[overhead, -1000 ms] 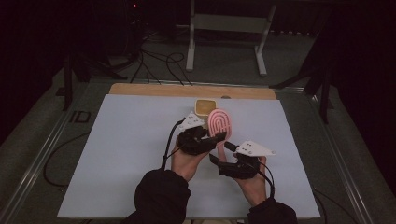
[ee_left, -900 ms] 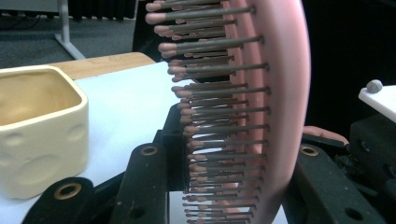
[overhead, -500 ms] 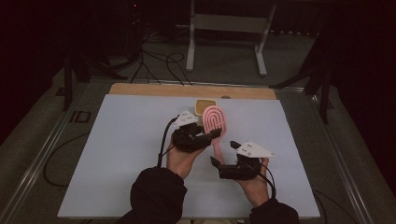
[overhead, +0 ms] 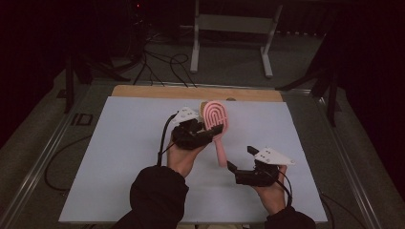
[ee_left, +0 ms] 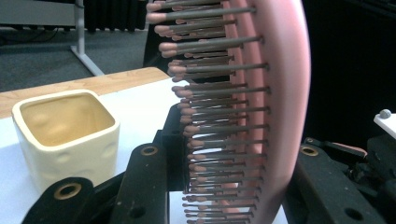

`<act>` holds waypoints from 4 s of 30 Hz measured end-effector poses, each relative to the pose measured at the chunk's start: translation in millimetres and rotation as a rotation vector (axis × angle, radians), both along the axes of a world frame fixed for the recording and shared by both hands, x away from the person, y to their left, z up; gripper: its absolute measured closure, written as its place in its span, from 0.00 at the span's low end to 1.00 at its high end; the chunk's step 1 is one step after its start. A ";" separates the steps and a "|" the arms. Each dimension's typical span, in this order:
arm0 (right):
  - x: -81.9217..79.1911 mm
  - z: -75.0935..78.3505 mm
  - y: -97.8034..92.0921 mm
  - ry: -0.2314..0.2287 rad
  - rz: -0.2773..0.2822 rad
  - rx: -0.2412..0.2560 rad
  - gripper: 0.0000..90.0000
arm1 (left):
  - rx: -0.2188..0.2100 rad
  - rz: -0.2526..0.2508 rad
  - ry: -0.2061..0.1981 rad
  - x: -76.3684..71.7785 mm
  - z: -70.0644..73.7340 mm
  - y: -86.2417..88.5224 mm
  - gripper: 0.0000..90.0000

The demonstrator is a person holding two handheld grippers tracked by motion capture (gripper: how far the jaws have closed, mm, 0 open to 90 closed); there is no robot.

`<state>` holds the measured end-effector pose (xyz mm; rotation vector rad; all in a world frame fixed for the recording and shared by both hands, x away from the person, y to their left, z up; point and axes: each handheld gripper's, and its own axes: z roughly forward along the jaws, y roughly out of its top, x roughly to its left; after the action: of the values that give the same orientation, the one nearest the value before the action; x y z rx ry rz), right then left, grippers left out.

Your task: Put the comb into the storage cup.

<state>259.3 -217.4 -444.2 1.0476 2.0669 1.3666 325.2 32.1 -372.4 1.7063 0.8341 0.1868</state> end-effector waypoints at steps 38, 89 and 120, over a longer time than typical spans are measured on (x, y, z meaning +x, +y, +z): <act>-21.8 -34.2 -60.0 -0.033 -0.113 0.011 0.10 | 0.002 0.006 -0.038 24.3 24.6 19.2 0.72; -32.0 -48.4 -74.1 -0.011 -0.146 0.044 0.10 | -0.004 0.026 -0.107 52.9 58.6 32.4 0.71; -30.8 -49.1 -73.8 -0.006 -0.138 0.050 0.10 | 0.052 0.088 -0.131 80.9 71.4 27.1 0.71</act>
<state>228.5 -291.2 -493.2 1.1830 1.9263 1.3562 406.1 59.2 -301.0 1.6875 0.8131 0.3795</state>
